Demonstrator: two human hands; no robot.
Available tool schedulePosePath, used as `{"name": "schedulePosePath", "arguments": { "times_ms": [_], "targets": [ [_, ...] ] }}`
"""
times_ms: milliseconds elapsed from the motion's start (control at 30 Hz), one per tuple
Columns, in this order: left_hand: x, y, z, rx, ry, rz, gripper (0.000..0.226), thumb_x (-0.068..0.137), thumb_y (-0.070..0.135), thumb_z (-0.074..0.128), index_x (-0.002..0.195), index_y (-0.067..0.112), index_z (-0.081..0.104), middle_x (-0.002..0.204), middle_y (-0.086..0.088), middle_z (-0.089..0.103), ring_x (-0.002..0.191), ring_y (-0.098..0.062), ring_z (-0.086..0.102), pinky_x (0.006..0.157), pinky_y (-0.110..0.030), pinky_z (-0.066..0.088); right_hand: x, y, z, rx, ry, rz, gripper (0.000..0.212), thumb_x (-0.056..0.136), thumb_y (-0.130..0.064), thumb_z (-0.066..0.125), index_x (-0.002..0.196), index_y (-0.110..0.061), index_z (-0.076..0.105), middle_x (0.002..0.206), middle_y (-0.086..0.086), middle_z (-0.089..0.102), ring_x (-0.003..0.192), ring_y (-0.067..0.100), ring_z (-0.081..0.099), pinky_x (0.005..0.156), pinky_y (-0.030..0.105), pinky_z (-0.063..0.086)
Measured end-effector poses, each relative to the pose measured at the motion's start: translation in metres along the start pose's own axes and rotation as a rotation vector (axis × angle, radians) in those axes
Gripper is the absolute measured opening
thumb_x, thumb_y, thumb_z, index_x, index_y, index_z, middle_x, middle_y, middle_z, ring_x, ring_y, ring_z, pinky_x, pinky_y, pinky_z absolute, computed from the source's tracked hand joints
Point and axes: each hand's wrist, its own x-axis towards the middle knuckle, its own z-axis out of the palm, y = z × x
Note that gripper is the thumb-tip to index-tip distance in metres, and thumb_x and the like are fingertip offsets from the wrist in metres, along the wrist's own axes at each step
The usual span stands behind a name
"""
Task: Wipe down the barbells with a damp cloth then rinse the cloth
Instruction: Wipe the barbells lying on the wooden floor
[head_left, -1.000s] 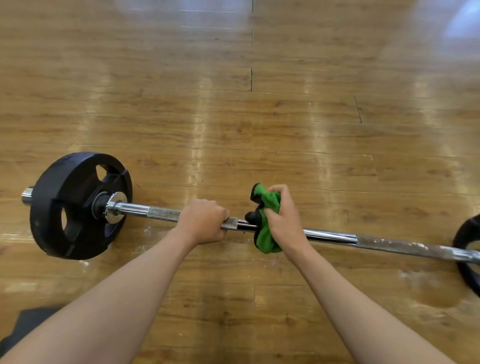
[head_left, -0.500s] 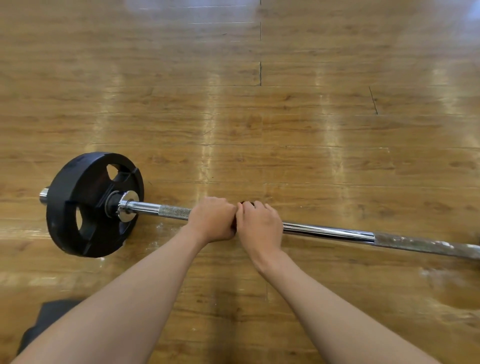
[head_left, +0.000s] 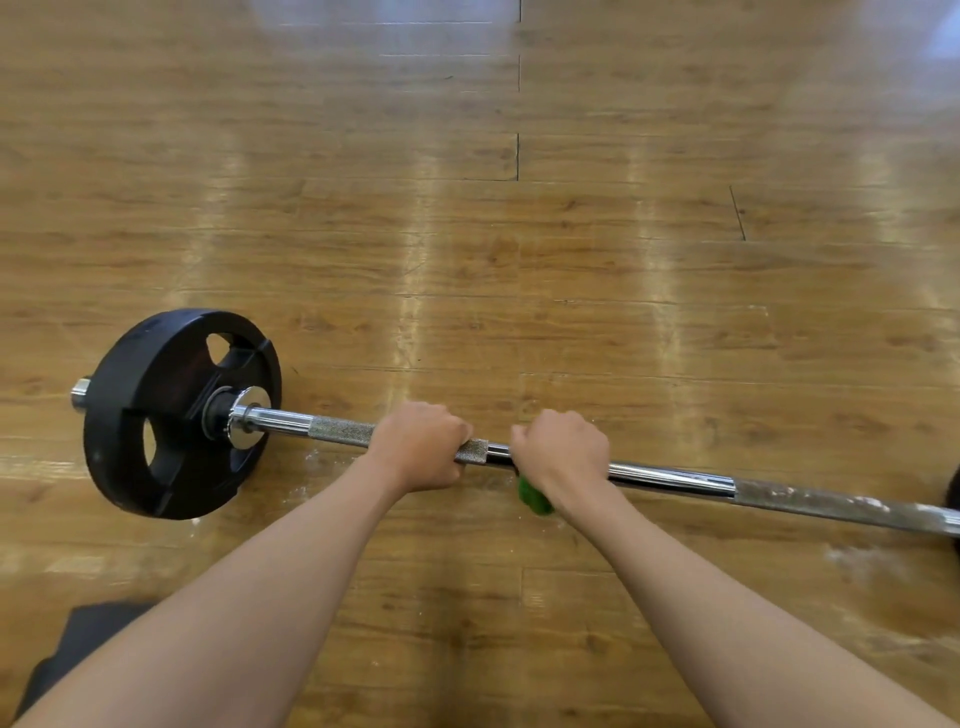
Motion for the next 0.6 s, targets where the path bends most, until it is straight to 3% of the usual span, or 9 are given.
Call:
{"name": "schedulePosePath", "arguments": {
  "times_ms": [67, 133, 233, 300, 367, 467, 533, 600],
  "targets": [
    [0.000, 0.000, 0.002, 0.013, 0.027, 0.008, 0.009, 0.079, 0.030, 0.055, 0.080, 0.022, 0.051, 0.077, -0.001, 0.062, 0.065, -0.028, 0.050, 0.058, -0.028, 0.036, -0.006, -0.018, 0.006, 0.038, 0.030, -0.101, 0.041, 0.099, -0.038, 0.041, 0.091, -0.012, 0.072, 0.090, 0.011, 0.071, 0.087, 0.034, 0.069, 0.068, 0.034, 0.043],
    [0.000, -0.001, 0.004, 0.045, 0.050, 0.017, 0.010, 0.078, 0.030, 0.054, 0.080, 0.021, 0.054, 0.079, -0.001, 0.066, 0.063, -0.027, 0.051, 0.056, -0.029, 0.035, -0.025, -0.015, 0.025, 0.042, 0.217, -0.256, 0.034, 0.102, -0.038, 0.043, 0.086, -0.018, 0.067, 0.081, 0.004, 0.066, 0.075, 0.029, 0.065, 0.065, 0.036, 0.039],
    [0.000, -0.002, 0.007, 0.064, 0.053, 0.020, 0.012, 0.077, 0.032, 0.056, 0.078, 0.021, 0.052, 0.072, 0.000, 0.060, 0.059, -0.025, 0.048, 0.054, -0.029, 0.033, -0.047, 0.030, 0.054, -0.015, 0.456, -0.455, 0.026, 0.102, -0.034, 0.050, 0.109, -0.015, 0.065, 0.098, 0.004, 0.063, 0.089, 0.027, 0.057, 0.082, 0.040, 0.045],
    [0.000, -0.002, 0.009, 0.075, 0.033, 0.023, 0.012, 0.077, 0.032, 0.057, 0.079, 0.021, 0.054, 0.067, 0.003, 0.052, 0.059, -0.024, 0.051, 0.052, -0.028, 0.033, -0.048, 0.062, 0.050, 0.017, 0.520, -0.437, 0.025, 0.102, -0.030, 0.051, 0.110, -0.012, 0.066, 0.099, 0.006, 0.064, 0.091, 0.029, 0.057, 0.089, 0.042, 0.046],
    [0.001, -0.002, 0.011, 0.071, 0.027, 0.013, 0.011, 0.076, 0.032, 0.057, 0.079, 0.021, 0.055, 0.064, 0.005, 0.049, 0.058, -0.022, 0.052, 0.051, -0.027, 0.033, -0.044, 0.081, 0.038, 0.006, 0.554, -0.331, 0.023, 0.101, -0.029, 0.051, 0.091, -0.015, 0.065, 0.083, 0.005, 0.064, 0.079, 0.028, 0.058, 0.092, 0.045, 0.045],
    [0.002, -0.002, 0.011, 0.039, 0.014, 0.011, 0.010, 0.077, 0.031, 0.057, 0.079, 0.021, 0.055, 0.062, 0.007, 0.046, 0.058, -0.021, 0.051, 0.051, -0.027, 0.032, -0.024, 0.076, 0.013, -0.015, 0.385, -0.060, 0.038, 0.095, -0.031, 0.038, 0.059, -0.022, 0.046, 0.056, 0.003, 0.059, 0.054, 0.025, 0.050, 0.099, 0.045, 0.044],
    [0.003, -0.003, 0.010, 0.030, 0.014, 0.009, 0.011, 0.077, 0.032, 0.056, 0.081, 0.021, 0.056, 0.065, 0.006, 0.049, 0.059, -0.022, 0.050, 0.052, -0.028, 0.032, -0.013, 0.057, 0.006, -0.063, 0.192, 0.042, 0.042, 0.093, -0.032, 0.033, 0.056, -0.021, 0.050, 0.060, 0.005, 0.065, 0.057, 0.025, 0.056, 0.097, 0.040, 0.041],
    [0.004, -0.002, 0.008, 0.037, 0.023, 0.010, 0.012, 0.077, 0.032, 0.056, 0.082, 0.021, 0.058, 0.070, 0.004, 0.056, 0.061, -0.023, 0.051, 0.054, -0.028, 0.034, -0.011, 0.035, 0.013, -0.060, 0.177, -0.017, 0.043, 0.095, -0.031, 0.033, 0.065, -0.020, 0.062, 0.068, 0.005, 0.069, 0.064, 0.026, 0.061, 0.088, 0.039, 0.039]
  ]
}}
